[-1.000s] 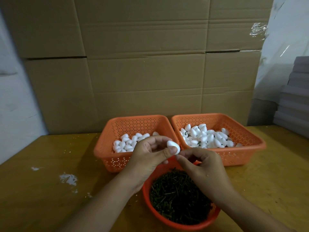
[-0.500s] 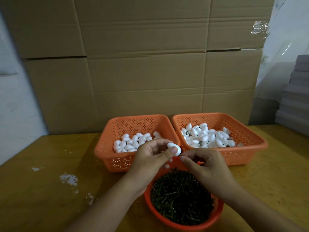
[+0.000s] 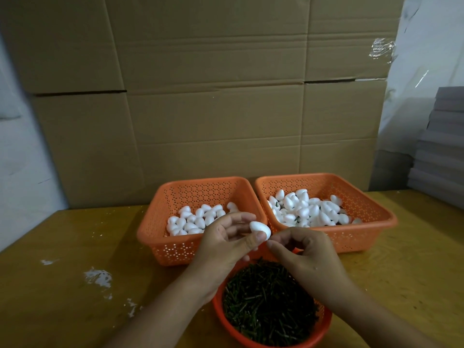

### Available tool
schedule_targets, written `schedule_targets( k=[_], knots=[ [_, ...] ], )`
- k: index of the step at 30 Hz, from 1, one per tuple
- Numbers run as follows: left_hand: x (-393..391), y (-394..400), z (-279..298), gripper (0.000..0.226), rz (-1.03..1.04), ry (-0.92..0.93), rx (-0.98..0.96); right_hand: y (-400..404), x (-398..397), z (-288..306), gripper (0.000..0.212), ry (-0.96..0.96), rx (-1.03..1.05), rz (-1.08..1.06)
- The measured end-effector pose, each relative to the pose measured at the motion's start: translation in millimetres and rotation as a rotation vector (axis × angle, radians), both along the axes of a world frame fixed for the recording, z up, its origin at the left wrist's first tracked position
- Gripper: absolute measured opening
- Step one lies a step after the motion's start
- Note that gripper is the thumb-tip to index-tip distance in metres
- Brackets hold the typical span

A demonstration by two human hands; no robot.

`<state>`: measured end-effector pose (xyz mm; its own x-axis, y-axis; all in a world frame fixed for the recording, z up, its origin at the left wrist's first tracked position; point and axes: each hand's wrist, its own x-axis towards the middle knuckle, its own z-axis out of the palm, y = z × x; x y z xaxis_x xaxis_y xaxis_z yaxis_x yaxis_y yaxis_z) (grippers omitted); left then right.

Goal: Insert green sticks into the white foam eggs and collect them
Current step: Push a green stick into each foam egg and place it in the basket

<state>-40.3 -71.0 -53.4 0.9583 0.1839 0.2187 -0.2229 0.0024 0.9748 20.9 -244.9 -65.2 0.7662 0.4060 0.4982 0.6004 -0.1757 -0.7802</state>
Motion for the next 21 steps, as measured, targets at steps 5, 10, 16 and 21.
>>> schedule_targets(
  k=[5,10,16,21],
  knots=[
    [0.3,-0.2,-0.8,0.038,-0.004,0.006,0.008,-1.6,-0.9,-0.3,0.011,-0.020,-0.021,0.022],
    [0.4,0.9,-0.8,0.027,-0.050,0.016,-0.005,-2.4,-0.6,-0.7,0.014,-0.021,-0.032,0.059],
    [1.8,2.9,-0.9,0.029,-0.067,0.037,0.011,-2.9,-1.2,-2.2,0.018,-0.062,-0.059,0.101],
    [0.8,2.2,-0.5,0.034,-0.064,0.027,0.020,-1.7,-0.6,-3.1,0.017,-0.074,-0.049,0.083]
  ],
)
